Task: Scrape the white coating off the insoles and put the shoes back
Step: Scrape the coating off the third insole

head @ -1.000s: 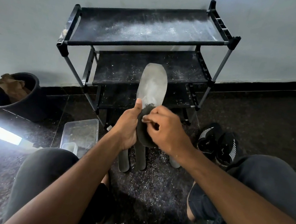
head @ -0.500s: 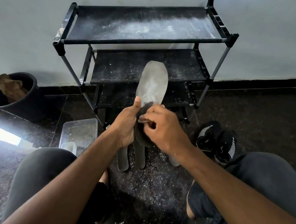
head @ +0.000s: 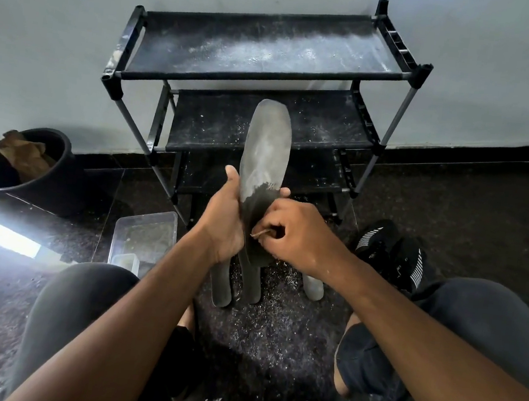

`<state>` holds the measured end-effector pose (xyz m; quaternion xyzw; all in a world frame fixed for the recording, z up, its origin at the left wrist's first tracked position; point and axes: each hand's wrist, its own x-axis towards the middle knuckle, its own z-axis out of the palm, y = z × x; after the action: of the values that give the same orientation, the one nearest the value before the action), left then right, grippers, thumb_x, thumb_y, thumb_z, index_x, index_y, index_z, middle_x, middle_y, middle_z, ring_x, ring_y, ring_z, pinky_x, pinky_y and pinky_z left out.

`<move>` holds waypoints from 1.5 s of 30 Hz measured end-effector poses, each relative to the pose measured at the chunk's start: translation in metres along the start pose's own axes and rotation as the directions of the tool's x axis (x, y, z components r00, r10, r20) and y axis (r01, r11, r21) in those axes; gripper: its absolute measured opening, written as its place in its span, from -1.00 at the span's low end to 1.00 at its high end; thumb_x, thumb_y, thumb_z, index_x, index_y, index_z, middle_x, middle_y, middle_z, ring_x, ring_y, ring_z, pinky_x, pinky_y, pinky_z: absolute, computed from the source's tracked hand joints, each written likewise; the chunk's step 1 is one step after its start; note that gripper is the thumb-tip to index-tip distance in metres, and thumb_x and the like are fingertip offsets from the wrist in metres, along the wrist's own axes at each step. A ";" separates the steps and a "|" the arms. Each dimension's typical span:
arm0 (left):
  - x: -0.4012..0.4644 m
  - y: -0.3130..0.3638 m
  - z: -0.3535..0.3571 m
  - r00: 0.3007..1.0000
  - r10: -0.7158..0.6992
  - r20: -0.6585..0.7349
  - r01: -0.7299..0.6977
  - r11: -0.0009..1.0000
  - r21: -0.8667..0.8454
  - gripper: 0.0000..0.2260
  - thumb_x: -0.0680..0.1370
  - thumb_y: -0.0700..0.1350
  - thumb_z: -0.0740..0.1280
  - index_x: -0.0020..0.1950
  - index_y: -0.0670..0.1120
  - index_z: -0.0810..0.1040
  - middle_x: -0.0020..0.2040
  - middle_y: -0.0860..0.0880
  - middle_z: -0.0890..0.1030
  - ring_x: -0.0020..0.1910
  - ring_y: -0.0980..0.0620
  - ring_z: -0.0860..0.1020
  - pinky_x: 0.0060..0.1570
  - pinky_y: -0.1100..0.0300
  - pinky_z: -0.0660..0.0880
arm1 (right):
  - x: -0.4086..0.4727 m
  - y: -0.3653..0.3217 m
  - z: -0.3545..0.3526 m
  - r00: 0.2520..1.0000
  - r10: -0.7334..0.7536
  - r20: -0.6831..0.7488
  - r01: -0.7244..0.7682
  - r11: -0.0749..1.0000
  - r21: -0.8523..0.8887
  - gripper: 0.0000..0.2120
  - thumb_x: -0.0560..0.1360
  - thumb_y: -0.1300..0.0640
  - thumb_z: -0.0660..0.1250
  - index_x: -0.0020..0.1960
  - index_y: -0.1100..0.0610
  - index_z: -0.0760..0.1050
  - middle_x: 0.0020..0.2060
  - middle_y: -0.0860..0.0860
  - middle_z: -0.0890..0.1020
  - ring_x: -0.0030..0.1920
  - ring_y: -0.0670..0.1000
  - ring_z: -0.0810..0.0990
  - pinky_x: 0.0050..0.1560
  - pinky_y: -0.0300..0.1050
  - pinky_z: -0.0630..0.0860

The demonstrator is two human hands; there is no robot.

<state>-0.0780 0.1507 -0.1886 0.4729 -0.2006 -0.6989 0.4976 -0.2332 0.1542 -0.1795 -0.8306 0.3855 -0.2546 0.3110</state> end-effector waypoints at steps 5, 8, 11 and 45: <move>-0.004 -0.008 0.005 0.998 -0.044 -0.045 0.044 0.999 0.014 -0.32 0.68 0.32 0.00 0.41 -0.20 0.55 0.28 -0.25 0.65 0.26 -0.16 0.65 0.18 -0.02 0.62 | 0.007 -0.002 -0.003 0.974 -0.002 -0.226 0.004 1.000 0.008 -0.91 0.45 0.26 0.49 -0.06 0.16 0.72 -0.18 -0.01 0.60 -0.16 -0.11 0.59 -0.11 -0.30 0.53; -0.009 -0.017 0.014 0.995 -0.101 0.017 0.101 0.994 0.034 -0.32 0.67 0.32 0.01 0.41 -0.19 0.55 0.22 -0.28 0.67 0.16 -0.17 0.70 -0.04 -0.01 0.68 | 0.011 -0.004 -0.008 0.950 0.013 -0.312 -0.012 1.000 0.004 -0.90 0.44 0.29 0.48 -0.07 0.16 0.71 -0.20 -0.02 0.59 -0.21 -0.13 0.57 -0.16 -0.38 0.49; -0.014 -0.024 0.021 0.990 -0.120 0.069 0.120 0.993 0.001 -0.40 0.70 0.26 -0.01 0.42 -0.14 0.53 0.17 -0.23 0.70 0.09 -0.12 0.72 -0.12 0.00 0.68 | 0.015 -0.003 -0.014 0.901 0.074 -0.428 -0.060 0.997 0.046 -0.92 0.45 0.30 0.47 -0.08 0.17 0.71 -0.19 -0.02 0.61 -0.20 -0.14 0.58 -0.14 -0.38 0.50; -0.006 -0.013 0.009 0.993 -0.057 0.102 0.060 0.998 -0.030 -0.32 0.67 0.31 -0.06 0.42 -0.18 0.51 0.34 -0.25 0.61 0.36 -0.15 0.59 0.37 -0.03 0.52 | 0.007 -0.002 -0.003 0.991 0.017 -0.135 -0.027 0.997 -0.073 -0.86 0.44 0.32 0.43 -0.05 0.21 0.71 -0.14 0.05 0.62 -0.12 0.00 0.60 -0.06 -0.18 0.56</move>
<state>-0.0919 0.1602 -0.1910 0.4345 -0.2002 -0.7394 0.4738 -0.2297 0.1487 -0.1749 -0.8182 0.4240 -0.2919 0.2561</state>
